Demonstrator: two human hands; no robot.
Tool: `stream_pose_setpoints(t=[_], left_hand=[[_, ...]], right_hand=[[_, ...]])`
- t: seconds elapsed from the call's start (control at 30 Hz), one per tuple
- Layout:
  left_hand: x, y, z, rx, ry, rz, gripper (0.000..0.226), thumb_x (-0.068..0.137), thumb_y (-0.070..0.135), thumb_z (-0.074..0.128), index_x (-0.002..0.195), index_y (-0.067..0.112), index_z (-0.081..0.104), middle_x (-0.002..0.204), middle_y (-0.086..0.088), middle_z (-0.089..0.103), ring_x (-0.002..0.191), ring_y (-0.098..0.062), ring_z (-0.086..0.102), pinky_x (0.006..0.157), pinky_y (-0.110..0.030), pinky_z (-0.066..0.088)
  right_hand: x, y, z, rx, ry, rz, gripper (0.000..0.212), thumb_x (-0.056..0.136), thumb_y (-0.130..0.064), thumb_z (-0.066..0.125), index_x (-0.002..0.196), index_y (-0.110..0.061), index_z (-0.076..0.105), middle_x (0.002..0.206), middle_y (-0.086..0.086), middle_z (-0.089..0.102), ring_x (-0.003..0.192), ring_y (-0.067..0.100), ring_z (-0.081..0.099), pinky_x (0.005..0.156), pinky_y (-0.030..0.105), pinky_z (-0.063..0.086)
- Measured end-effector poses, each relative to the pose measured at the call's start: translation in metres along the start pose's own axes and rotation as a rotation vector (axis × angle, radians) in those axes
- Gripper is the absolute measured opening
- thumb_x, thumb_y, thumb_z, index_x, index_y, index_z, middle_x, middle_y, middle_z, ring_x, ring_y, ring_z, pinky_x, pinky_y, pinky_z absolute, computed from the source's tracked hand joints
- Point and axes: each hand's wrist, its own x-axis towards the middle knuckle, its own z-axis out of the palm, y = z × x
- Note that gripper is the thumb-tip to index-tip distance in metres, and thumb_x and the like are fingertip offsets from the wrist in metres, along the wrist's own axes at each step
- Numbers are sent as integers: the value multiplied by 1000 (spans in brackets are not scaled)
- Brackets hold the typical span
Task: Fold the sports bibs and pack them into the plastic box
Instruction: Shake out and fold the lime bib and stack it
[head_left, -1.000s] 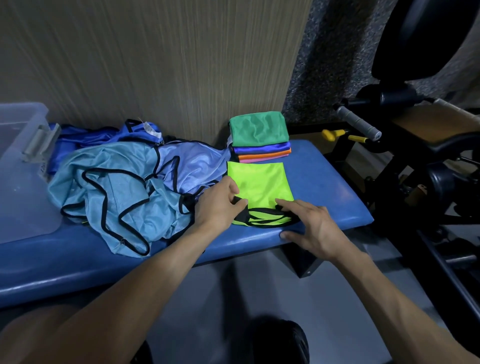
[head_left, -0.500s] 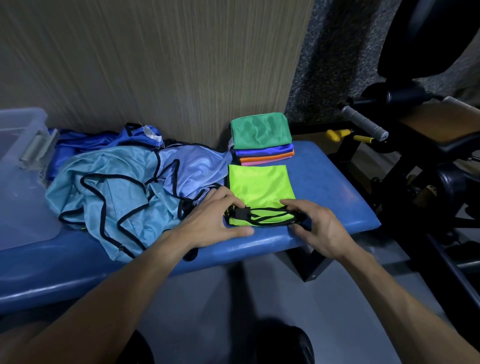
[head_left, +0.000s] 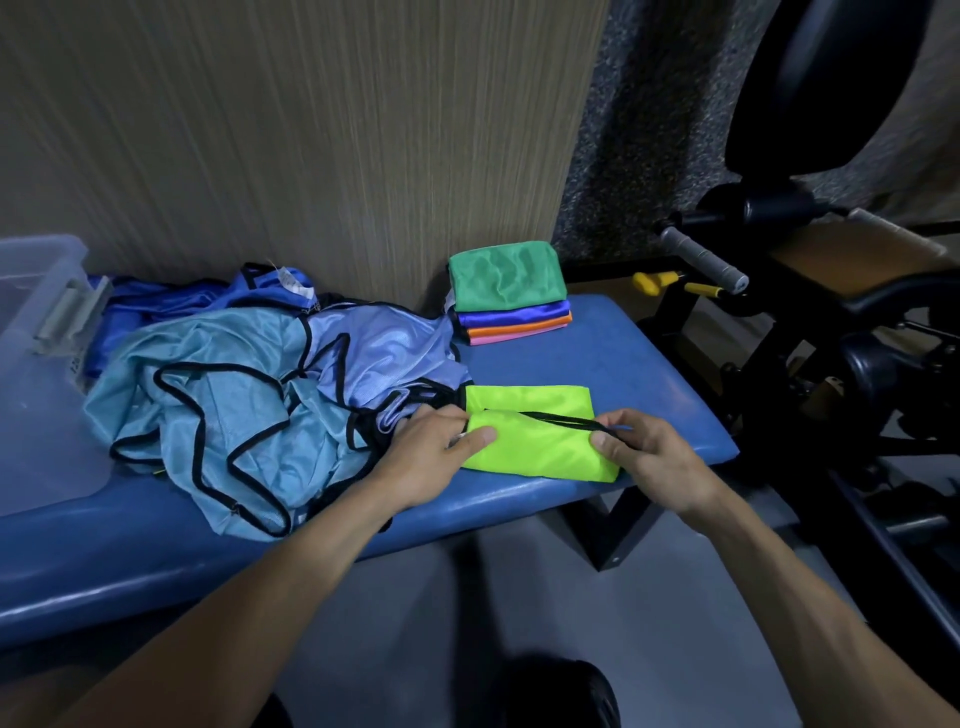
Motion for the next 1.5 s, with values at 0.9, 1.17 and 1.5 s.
stream_pose_setpoints(t=[0.9,1.17,1.5], left_hand=[[25,22,-1,88,301,-305,58,98,47,52,55,13,31,51,-2,35,57,-30,39,54,-39,22],[24,20,3,155,330,-260,56,100,50,46,59,14,34,55,-3,40,63,-33,44,60,-38,28],[15,17,11,253,311,-200,54,105,55,31,63,20,32,60,5,37,73,-35,53,63,-39,31]], right_hand=[[76,-15,41,-903,317,71,34,105,-37,43,108,-12,66,117,11,53,111,36,51,87,44,42],[67,-8,33,-580,517,-56,25,92,-39,70,94,-16,62,88,-2,59,79,21,54,68,33,34],[43,-17,26,-366,443,-8,9,90,-30,75,89,-22,79,83,-14,74,87,5,70,79,23,50]])
